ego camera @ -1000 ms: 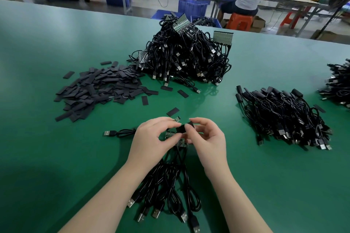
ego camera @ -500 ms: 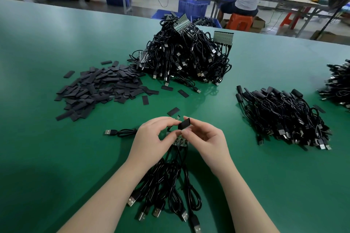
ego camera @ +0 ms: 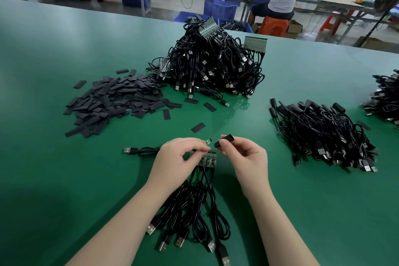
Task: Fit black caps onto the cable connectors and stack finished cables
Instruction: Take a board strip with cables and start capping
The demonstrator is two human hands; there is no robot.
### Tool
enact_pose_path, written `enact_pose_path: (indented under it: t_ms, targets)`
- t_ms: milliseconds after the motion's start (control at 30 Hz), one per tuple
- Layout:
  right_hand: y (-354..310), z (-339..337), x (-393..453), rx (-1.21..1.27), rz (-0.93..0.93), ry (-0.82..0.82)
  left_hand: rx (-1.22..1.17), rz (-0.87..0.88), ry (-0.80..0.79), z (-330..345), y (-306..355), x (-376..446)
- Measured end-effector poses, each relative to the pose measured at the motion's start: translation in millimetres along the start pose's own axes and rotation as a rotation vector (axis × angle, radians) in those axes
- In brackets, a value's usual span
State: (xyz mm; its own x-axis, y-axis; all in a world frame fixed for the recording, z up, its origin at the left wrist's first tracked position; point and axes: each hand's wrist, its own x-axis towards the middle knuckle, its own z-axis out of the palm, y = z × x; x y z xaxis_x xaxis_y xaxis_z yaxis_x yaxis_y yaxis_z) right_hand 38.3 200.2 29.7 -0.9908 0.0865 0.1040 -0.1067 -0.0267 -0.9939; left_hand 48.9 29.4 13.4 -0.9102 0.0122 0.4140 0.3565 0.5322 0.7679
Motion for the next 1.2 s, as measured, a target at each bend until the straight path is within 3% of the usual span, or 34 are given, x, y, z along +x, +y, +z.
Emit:
enact_pose_path:
  t_ms: [633, 1200]
  targets:
    - [4, 5, -4, 0.059, -0.046, 0.018, -0.017, -0.088, -0.013, 0, -2, -2]
    - [3, -1, 0, 0.086, 0.049, -0.108, -0.037, -0.100, -0.048, 0, -11, 0]
